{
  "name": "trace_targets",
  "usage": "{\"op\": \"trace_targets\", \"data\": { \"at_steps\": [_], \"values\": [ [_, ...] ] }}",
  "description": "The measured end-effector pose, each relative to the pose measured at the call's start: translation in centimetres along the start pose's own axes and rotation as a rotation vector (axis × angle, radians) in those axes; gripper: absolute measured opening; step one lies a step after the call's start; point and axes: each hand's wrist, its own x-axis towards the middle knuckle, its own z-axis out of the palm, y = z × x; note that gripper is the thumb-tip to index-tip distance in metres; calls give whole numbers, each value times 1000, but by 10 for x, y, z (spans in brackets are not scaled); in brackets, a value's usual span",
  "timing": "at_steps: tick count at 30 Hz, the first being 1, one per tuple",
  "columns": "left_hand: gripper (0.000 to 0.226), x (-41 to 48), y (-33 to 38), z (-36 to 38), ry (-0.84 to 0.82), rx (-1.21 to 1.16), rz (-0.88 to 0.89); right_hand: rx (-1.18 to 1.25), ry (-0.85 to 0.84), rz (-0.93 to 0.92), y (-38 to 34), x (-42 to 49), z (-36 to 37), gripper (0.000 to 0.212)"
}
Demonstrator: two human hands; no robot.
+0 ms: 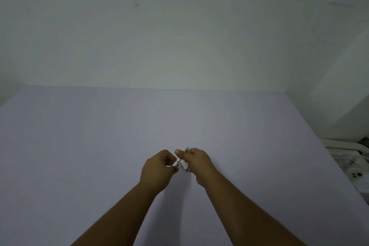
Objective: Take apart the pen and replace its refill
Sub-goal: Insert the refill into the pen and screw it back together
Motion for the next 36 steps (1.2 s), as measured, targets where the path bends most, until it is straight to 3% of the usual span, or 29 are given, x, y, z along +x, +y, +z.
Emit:
{"op": "trace_targets", "data": {
  "at_steps": [2, 5, 11, 14, 19, 23, 26, 30, 32, 36],
  "values": [
    [9, 0, -1, 1, -9, 1, -6, 0, -9, 28, 1, -1, 1, 36],
    [9, 0, -4, 1, -13, 16, -20, 165, -102, 42, 5, -4, 1, 21],
    [12, 0, -5, 6, -22, 60, -13, 64, -24, 123, 17, 2, 3, 33],
    [11, 2, -3, 5, -20, 48, -20, 188, -80, 65, 18, 5, -2, 28],
    [11, 4, 0, 8, -22, 39, -16, 54, -24, 100, 14, 11, -5, 31],
    [12, 7, 1, 9, -26, 33, -27, 206, -87, 52, 15, 13, -8, 29],
    [14, 7, 2, 12, -24, 78, -6, 118, -33, 44, 17, 16, -7, 25],
    [14, 7, 3, 15, -20, 96, -11, -46, 48, 152, 12, 17, -7, 41],
    [13, 9, 4, 14, -26, 68, -32, 7, 12, 176, 12, 18, -9, 44],
    [12, 12, 6, 10, -25, 58, -42, 227, -58, 54, 13, 16, -10, 18]
  ]
}}
